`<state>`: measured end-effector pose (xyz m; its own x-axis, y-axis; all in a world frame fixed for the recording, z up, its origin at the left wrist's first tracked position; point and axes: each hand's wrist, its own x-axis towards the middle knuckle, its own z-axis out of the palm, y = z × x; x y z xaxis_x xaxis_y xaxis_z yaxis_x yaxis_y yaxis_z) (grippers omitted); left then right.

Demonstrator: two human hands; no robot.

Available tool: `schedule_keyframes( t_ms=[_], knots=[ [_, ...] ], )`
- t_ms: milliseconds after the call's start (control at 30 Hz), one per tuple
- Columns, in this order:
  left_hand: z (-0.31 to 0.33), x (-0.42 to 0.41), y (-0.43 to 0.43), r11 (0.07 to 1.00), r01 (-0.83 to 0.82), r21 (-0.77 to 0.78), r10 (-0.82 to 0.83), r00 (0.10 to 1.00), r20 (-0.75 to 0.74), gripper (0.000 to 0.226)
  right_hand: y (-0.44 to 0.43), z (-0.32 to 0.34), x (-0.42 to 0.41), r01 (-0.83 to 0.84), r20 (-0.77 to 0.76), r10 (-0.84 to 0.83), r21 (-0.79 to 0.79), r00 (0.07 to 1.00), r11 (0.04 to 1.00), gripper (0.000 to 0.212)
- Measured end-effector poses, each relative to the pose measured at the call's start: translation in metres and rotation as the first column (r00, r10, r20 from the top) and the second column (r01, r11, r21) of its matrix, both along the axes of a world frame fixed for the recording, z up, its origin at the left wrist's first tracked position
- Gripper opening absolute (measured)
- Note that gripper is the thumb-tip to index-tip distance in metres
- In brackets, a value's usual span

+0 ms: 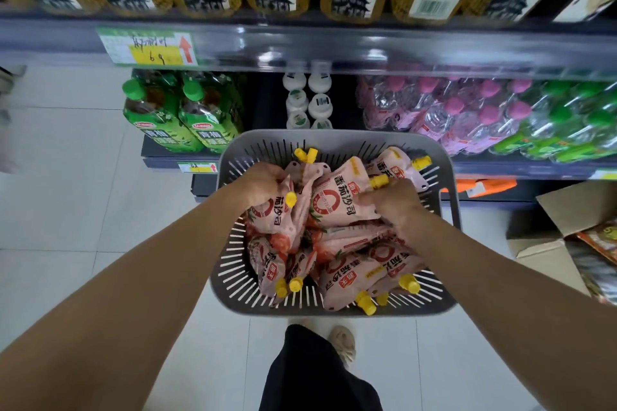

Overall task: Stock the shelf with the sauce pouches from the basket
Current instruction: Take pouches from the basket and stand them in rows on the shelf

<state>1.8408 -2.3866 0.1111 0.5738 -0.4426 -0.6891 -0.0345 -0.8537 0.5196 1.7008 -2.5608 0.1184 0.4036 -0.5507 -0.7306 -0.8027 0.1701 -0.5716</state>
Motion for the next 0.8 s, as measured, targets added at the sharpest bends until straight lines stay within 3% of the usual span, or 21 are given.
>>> schedule_keyframes(
  t_ms=[167,300,400,500,567,700,800],
  knots=[
    [0.031,-0.004,0.016,0.997,-0.056,-0.06,0.063,0.99,0.123,0.013,0.019,0.028,0.008,-0.031,0.176,0.042,-0.062,0.983,0.998,0.021],
    [0.074,-0.012,0.017,0.953,-0.182,-0.244,0.215,0.969,0.117,0.01,0.019,0.069,0.01,-0.098,0.253,0.137,-0.16,0.958,0.982,0.025],
    [0.115,-0.02,0.013,0.912,-0.213,-0.35,0.262,0.96,0.097,0.022,0.012,0.101,0.005,-0.069,0.304,0.12,-0.174,0.945,0.982,0.026],
    [0.157,-0.03,0.016,0.874,-0.241,-0.422,0.305,0.948,0.09,0.027,0.01,0.139,-0.003,-0.1,0.271,0.217,-0.389,0.938,0.916,0.008],
    [0.186,-0.036,0.021,0.854,-0.249,-0.457,0.319,0.944,0.081,0.027,0.013,0.17,-0.009,-0.117,0.303,0.263,-0.426,0.916,0.897,0.018],
    [0.253,-0.045,0.03,0.794,-0.258,-0.55,0.354,0.932,0.073,0.028,0.022,0.24,-0.016,-0.132,0.374,0.325,-0.458,0.869,0.879,0.01],
    [0.307,-0.052,0.036,0.751,-0.228,-0.62,0.376,0.919,0.119,0.029,0.029,0.293,-0.021,-0.077,0.443,0.339,-0.51,0.83,0.857,0.018]
  ],
)
